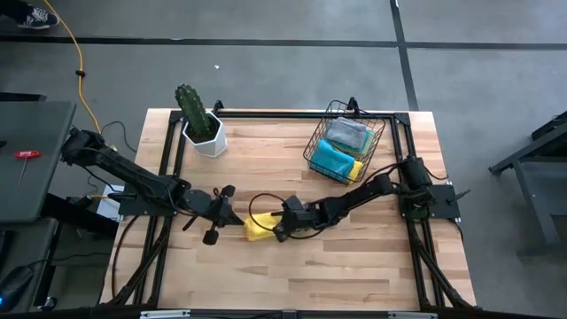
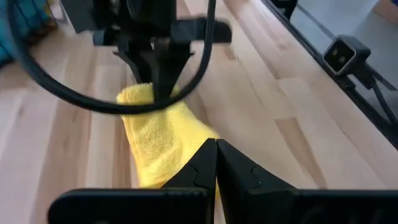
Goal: Fold microfiber towels
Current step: Put the folded yellow microfiber towel into the black wire basket
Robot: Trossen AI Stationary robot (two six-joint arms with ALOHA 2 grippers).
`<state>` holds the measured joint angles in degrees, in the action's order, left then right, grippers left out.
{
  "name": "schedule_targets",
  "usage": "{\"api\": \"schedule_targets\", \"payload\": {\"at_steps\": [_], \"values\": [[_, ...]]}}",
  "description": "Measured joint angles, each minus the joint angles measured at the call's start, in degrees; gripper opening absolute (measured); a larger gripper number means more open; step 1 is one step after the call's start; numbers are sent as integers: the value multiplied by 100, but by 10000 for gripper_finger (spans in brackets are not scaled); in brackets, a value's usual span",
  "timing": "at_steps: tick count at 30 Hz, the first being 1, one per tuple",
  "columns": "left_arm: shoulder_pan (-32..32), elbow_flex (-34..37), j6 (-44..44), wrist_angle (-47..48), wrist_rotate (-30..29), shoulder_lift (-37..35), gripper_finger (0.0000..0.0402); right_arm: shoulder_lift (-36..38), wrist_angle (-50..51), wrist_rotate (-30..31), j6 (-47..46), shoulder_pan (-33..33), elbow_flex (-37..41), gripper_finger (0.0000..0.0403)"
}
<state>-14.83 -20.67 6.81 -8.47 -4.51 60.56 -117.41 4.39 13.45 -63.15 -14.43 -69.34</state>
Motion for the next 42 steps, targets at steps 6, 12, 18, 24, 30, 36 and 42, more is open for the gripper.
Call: {"api": "schedule_targets", "payload": {"at_steps": [6,12,18,24,30,36,42], "values": [[-61,-1,7,185,-268,-563,0,607,1174,7,653,181,4,23],[-226,-2,-92,186,-594,-942,0,1313,2775,484,1248,474,-214,7],[-334,-2,-166,188,-823,-980,0,1511,3987,867,2144,852,-1141,4],[-332,-2,-164,213,-836,-980,0,1497,4346,1072,2625,1409,-1755,2],[-332,-2,-197,284,-836,-980,0,1496,3955,1340,2735,1997,-2073,1],[-332,-2,-192,367,-827,-980,0,1496,4060,1354,2316,2491,-2081,0],[-332,-2,-192,505,-816,-980,0,1555,5266,1846,1461,2535,-2074,0]]}}
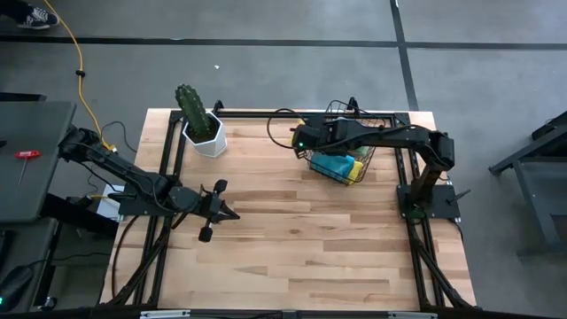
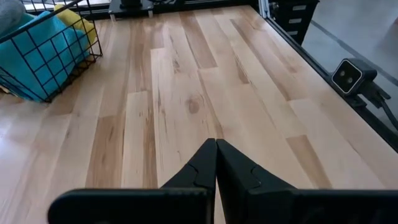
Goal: Fold microfiber towels
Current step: Put the folded yellow microfiber towel into the black wire basket
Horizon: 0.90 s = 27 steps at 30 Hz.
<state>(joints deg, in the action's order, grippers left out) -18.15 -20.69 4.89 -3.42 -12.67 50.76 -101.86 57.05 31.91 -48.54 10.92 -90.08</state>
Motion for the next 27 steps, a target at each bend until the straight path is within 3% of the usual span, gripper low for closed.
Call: {"api": "schedule_targets", "payload": {"at_steps": [13,20,27], "values": [[2,2,46,0,2,2,0,332,2263,287,-1343,-4,5,0],[0,2,96,10,4,2,0,330,2119,192,-1595,139,635,0],[0,2,94,17,4,2,0,326,1174,-204,-1594,282,1684,0]]}}
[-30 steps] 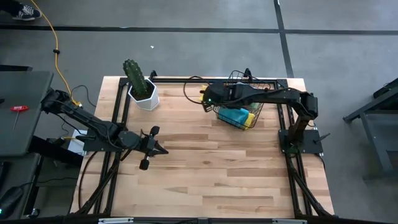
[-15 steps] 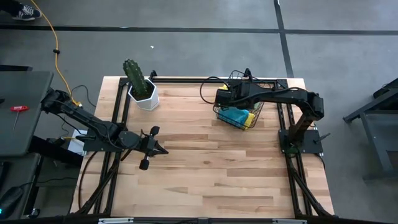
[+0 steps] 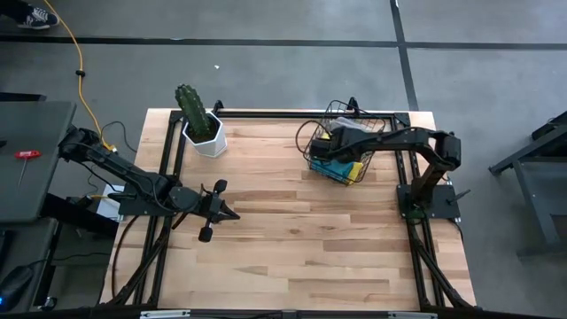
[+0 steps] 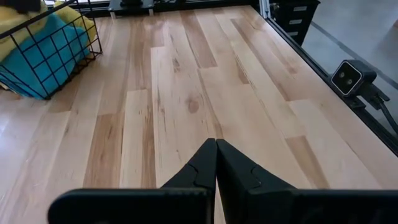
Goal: Fold microfiber towels
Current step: Put the folded yellow microfiber towel into the black wire basket
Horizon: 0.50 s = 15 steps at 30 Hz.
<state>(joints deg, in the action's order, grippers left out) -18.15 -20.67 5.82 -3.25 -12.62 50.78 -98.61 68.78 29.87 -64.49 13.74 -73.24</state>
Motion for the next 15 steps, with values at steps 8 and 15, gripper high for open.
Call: {"api": "schedule_targets", "payload": {"at_steps": [8,15], "values": [[0,0,0,-1,0,0,0,-2,5,-71,-276,50,357,17],[2,0,-2,-2,0,0,0,-2,36,-100,-273,49,368,86]]}}
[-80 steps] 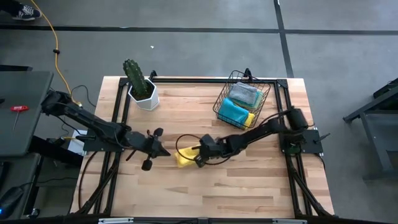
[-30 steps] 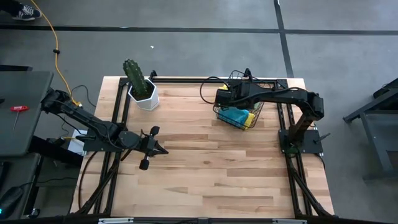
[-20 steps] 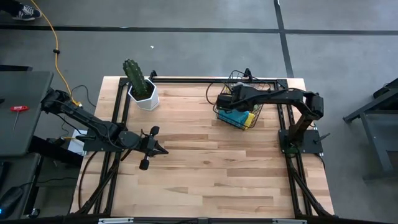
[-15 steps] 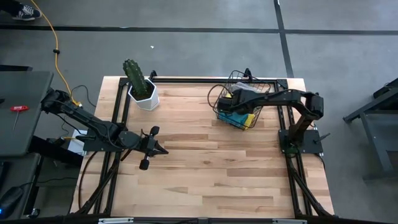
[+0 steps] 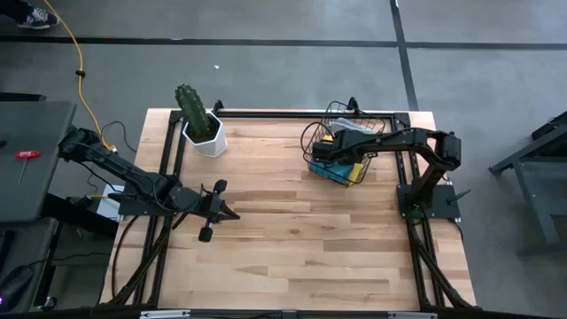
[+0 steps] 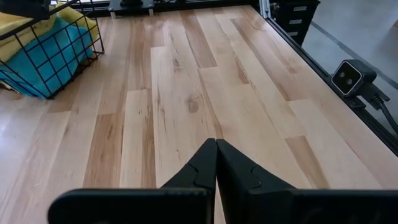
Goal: Fold microfiber towels
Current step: Put the folded yellow microfiber towel into the black wire basket, then return to Home Position
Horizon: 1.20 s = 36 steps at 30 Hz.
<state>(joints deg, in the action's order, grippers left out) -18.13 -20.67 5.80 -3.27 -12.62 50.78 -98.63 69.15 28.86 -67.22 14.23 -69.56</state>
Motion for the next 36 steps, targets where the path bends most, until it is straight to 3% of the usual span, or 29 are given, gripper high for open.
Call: {"api": "schedule_targets", "payload": {"at_steps": [9,16,20,24,28,33,36], "values": [[-2,0,2,0,-34,0,0,469,850,385,183,-40,-4,194],[0,2,2,2,-136,0,0,1506,1018,1030,-249,-488,-4,212],[-2,2,17,8,-52,-21,0,2079,528,1876,-527,-1115,208,213],[-65,-167,149,90,62,-200,0,2587,-1361,2316,46,-1938,1099,213],[-256,-349,155,187,-124,-472,0,2848,-4608,2248,1787,-2690,2189,213],[-554,-382,118,150,-613,-799,0,2707,-8995,1042,4346,-3203,3168,213],[-688,-389,-79,168,-1021,-1016,0,2496,-10732,437,5586,-3351,3383,208]]}}
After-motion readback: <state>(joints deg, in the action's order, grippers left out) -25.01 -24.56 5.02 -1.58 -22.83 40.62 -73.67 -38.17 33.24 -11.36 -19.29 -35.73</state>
